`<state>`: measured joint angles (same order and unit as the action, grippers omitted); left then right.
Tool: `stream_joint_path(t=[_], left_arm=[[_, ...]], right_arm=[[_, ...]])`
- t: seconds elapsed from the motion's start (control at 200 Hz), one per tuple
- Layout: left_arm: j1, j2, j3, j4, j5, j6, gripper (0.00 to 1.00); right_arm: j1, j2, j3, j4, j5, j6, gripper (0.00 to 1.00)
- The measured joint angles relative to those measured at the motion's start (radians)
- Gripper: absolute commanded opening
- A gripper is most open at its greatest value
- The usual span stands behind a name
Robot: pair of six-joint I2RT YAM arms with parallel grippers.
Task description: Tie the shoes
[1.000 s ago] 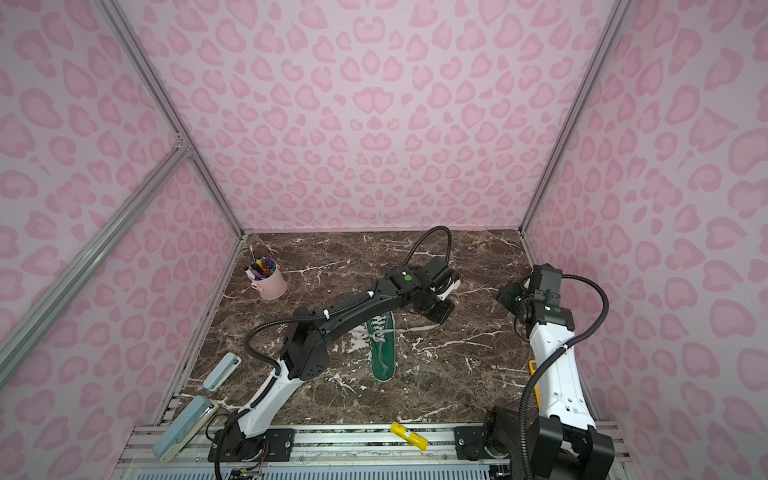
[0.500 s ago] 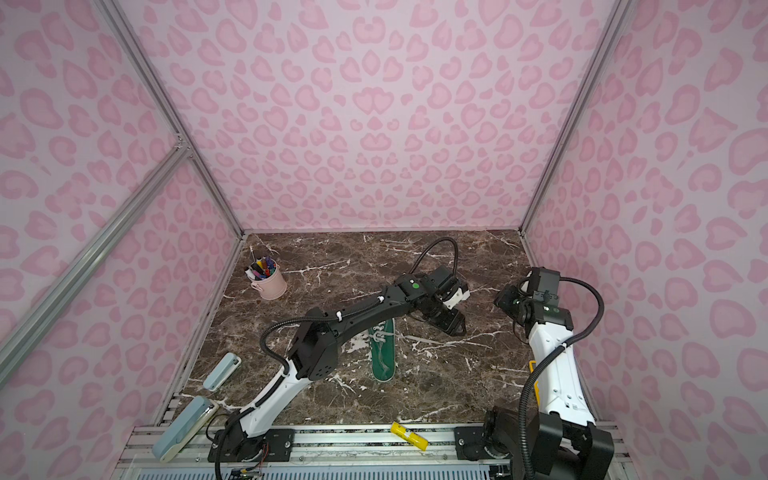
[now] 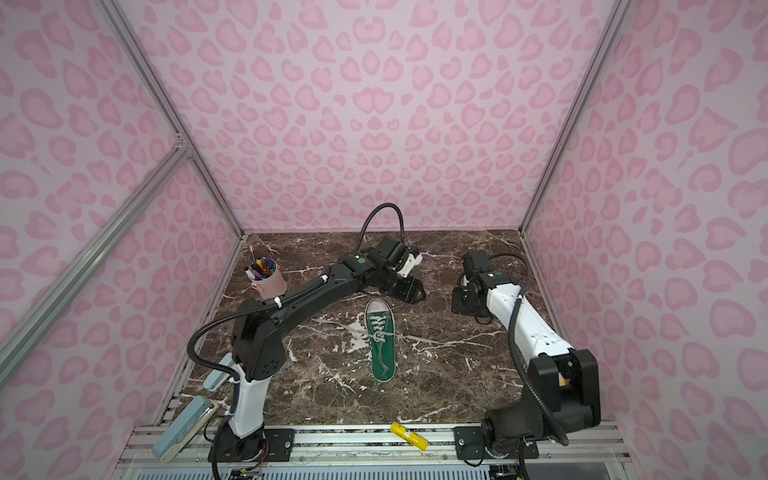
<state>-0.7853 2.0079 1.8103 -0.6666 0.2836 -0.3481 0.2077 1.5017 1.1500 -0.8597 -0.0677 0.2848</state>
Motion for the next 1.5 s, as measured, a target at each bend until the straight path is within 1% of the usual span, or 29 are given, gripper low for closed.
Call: stream_joint_path(t=[0.13,0.28,0.375,0.485,0.555,0.865,1.055,1.305,1.425,1.5], left_arm=[[0.077,-0.142,-0.233,0.049,-0.02,0.001,0.65],[0.137,-0.259,-0.42,0.087,-0.042,0.005,0.65],[0.162,-0.313,-0.528,0.115,-0.048,0.004,0.65],[0.175,-0.349,-0.605,0.117,-0.055,0.0,0.64],[0.175,-0.365,-0.629,0.122,-0.055,0.0,0.64],[0.177,-0.38,-0.664,0.126,-0.073,-0.008,0.63],[0.177,-0.38,-0.675,0.123,-0.08,-0.008,0.62],[0.177,-0.382,-0.679,0.122,-0.091,-0.009,0.61],[0.177,-0.382,-0.684,0.12,-0.093,-0.011,0.61],[0.177,-0.383,-0.685,0.12,-0.093,-0.011,0.6]], right_arm=[[0.112,0.088,0.012,-0.063,0.03,-0.011,0.48],[0.197,0.114,-0.029,-0.082,0.042,0.011,0.42],[0.235,0.133,-0.062,-0.082,0.042,0.018,0.39],[0.237,0.157,-0.08,-0.08,0.049,0.018,0.35],[0.237,0.172,-0.08,-0.074,0.063,0.013,0.33],[0.245,0.25,-0.064,-0.051,0.059,-0.046,0.3],[0.266,0.283,-0.033,-0.059,0.091,-0.09,0.31],[0.274,0.305,-0.024,-0.083,0.131,-0.135,0.37],[0.274,0.307,-0.024,-0.084,0.138,-0.15,0.37],[0.274,0.312,-0.025,-0.082,0.137,-0.16,0.34]])
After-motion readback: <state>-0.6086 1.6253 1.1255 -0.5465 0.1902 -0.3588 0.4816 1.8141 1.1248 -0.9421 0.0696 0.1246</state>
